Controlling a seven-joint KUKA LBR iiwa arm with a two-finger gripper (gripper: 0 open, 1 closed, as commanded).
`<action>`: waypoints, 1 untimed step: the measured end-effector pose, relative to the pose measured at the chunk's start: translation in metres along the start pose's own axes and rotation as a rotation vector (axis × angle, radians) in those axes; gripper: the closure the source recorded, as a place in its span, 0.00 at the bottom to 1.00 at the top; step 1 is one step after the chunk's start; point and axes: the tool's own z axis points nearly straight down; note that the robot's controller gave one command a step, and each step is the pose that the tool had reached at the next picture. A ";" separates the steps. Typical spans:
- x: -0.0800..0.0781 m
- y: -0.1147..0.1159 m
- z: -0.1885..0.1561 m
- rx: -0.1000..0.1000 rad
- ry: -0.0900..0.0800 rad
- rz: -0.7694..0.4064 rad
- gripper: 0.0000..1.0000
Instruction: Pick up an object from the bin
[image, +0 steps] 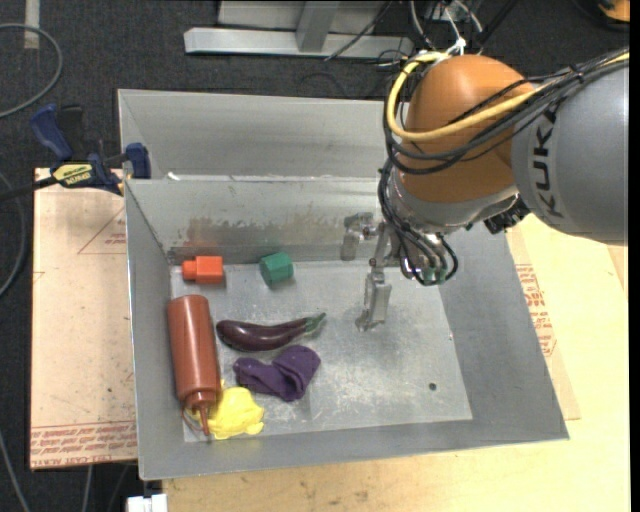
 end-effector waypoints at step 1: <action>0.000 0.000 0.000 0.000 0.000 0.000 0.00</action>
Offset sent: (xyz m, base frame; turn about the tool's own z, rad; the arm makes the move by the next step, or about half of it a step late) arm -0.0591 0.0523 -0.1389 -0.0032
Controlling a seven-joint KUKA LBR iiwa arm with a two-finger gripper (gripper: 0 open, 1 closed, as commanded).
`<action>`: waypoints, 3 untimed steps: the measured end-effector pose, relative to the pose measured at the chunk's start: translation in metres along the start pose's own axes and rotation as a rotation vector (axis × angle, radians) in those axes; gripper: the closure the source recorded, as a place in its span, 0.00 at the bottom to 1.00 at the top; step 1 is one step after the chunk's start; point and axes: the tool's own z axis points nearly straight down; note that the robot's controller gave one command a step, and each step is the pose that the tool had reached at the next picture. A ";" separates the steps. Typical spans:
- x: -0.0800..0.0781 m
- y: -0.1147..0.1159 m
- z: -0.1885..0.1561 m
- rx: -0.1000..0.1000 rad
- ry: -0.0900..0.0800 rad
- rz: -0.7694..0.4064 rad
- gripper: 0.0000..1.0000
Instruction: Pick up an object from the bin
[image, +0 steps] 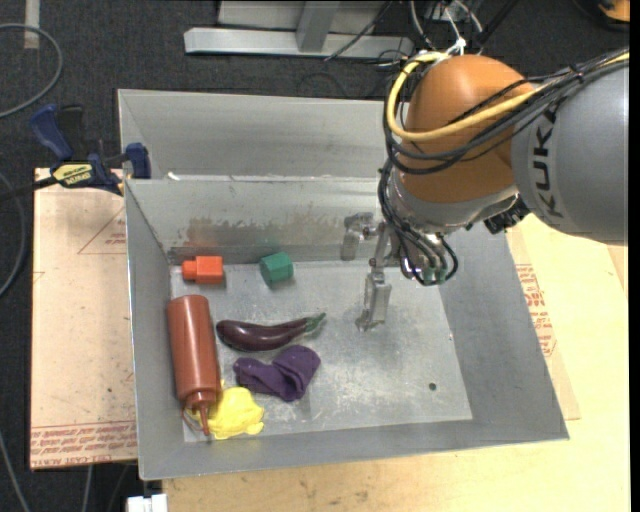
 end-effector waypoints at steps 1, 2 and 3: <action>0.014 0.013 0.033 0.000 -0.010 -0.001 0.00; 0.019 0.028 0.088 -0.002 -0.004 -0.004 0.00; 0.021 0.038 0.143 -0.002 -0.002 -0.011 0.00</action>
Offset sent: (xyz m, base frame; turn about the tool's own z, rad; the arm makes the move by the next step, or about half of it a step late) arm -0.0196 0.0406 -0.1358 -0.0014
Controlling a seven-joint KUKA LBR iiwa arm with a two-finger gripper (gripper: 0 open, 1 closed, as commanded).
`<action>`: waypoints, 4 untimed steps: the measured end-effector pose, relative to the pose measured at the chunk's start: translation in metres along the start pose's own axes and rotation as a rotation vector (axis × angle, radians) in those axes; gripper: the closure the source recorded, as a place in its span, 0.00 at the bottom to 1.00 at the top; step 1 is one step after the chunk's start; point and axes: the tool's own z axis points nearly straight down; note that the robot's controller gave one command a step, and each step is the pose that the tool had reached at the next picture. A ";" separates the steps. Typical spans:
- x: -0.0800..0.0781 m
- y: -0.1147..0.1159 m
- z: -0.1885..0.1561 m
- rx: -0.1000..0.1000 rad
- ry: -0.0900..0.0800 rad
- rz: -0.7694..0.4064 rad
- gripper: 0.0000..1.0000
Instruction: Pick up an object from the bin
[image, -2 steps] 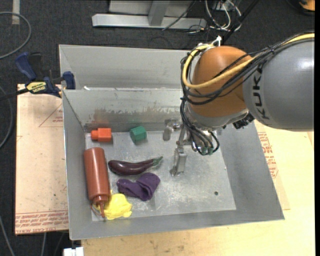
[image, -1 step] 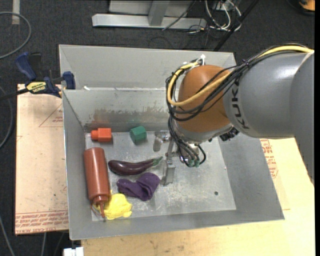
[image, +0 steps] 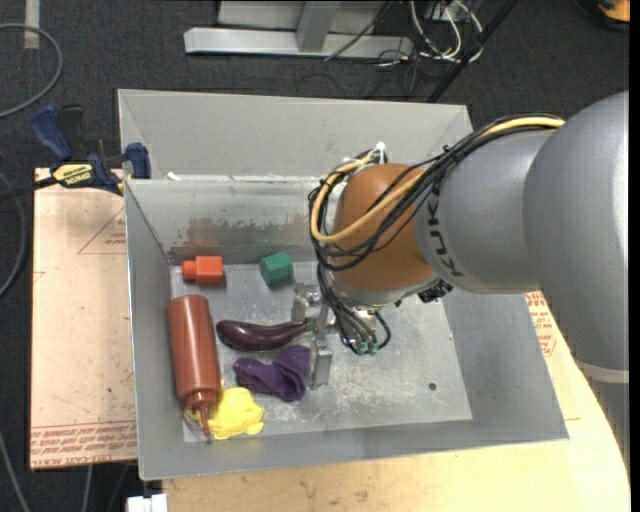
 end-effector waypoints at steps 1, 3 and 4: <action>0.000 0.018 0.031 -0.001 -0.003 0.053 1.00; -0.004 -0.001 -0.069 -0.002 -0.005 0.021 1.00; -0.004 0.000 -0.069 -0.002 -0.005 0.020 1.00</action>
Offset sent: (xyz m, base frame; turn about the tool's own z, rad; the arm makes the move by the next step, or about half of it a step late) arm 0.0000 0.0000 0.0000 0.0000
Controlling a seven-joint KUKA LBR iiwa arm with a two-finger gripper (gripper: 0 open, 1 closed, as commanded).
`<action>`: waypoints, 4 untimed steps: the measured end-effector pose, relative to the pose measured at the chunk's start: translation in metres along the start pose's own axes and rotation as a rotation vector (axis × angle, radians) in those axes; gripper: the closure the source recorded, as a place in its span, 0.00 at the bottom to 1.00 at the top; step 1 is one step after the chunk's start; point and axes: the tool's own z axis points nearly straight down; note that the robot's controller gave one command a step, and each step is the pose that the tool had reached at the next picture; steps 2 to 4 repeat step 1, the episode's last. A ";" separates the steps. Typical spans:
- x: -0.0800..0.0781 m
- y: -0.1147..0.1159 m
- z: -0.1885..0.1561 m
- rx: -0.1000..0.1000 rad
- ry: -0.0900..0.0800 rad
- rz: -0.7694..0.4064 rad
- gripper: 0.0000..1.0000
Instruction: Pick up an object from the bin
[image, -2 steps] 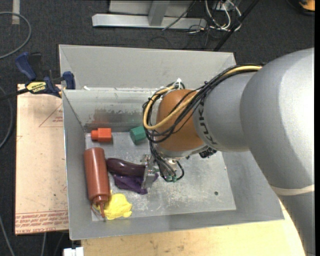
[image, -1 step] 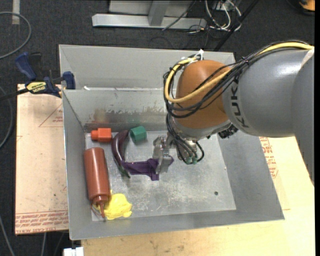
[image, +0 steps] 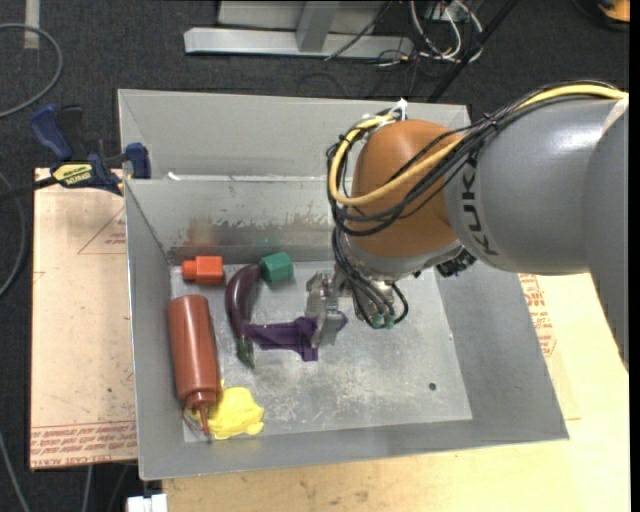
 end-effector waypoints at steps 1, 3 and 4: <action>-0.011 -0.017 -0.141 0.000 -0.005 -0.015 1.00; -0.011 -0.017 -0.141 0.000 -0.005 -0.015 1.00; -0.011 -0.017 -0.141 0.000 -0.005 -0.015 1.00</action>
Offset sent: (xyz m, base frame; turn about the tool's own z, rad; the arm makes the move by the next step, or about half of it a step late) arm 0.0000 0.0000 0.0000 0.0000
